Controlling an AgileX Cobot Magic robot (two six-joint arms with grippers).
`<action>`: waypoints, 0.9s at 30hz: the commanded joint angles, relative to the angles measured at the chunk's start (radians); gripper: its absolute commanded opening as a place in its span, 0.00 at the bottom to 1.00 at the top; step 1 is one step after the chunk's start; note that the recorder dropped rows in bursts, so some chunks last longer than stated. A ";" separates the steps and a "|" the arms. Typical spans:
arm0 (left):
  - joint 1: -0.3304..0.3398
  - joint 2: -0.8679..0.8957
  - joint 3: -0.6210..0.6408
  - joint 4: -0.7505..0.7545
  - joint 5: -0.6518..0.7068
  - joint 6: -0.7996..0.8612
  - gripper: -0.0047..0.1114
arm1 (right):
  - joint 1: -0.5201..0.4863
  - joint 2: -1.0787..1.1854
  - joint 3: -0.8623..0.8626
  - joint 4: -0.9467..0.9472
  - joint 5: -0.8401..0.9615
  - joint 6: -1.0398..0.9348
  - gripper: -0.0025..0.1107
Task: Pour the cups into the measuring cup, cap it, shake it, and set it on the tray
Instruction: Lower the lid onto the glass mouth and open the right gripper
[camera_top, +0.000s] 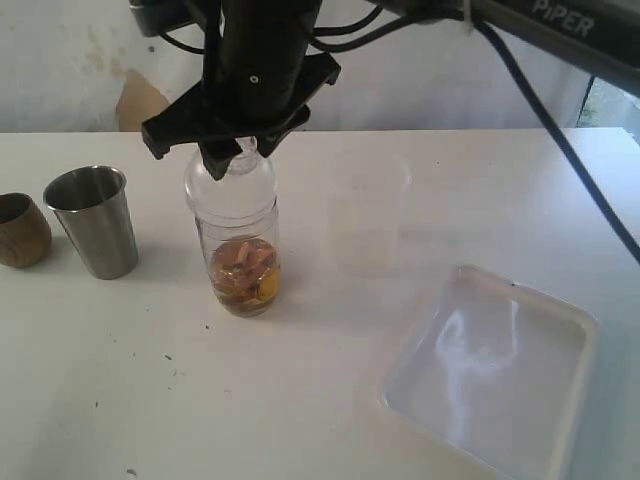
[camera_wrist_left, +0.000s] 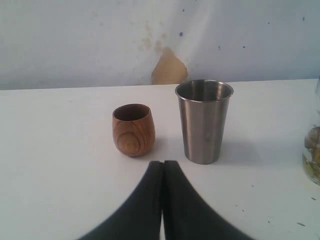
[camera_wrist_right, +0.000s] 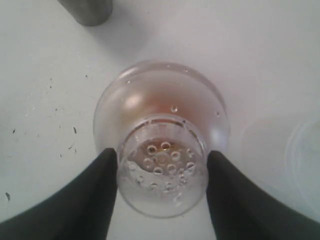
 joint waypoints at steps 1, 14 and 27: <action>0.001 -0.005 0.005 0.001 -0.009 0.000 0.04 | -0.008 0.008 -0.007 -0.001 0.000 -0.012 0.02; 0.001 -0.005 0.005 0.001 -0.009 0.000 0.04 | -0.008 0.008 -0.005 -0.033 0.000 -0.010 0.02; 0.001 -0.005 0.005 0.001 -0.009 0.000 0.04 | -0.008 0.008 -0.005 -0.030 0.000 -0.006 0.02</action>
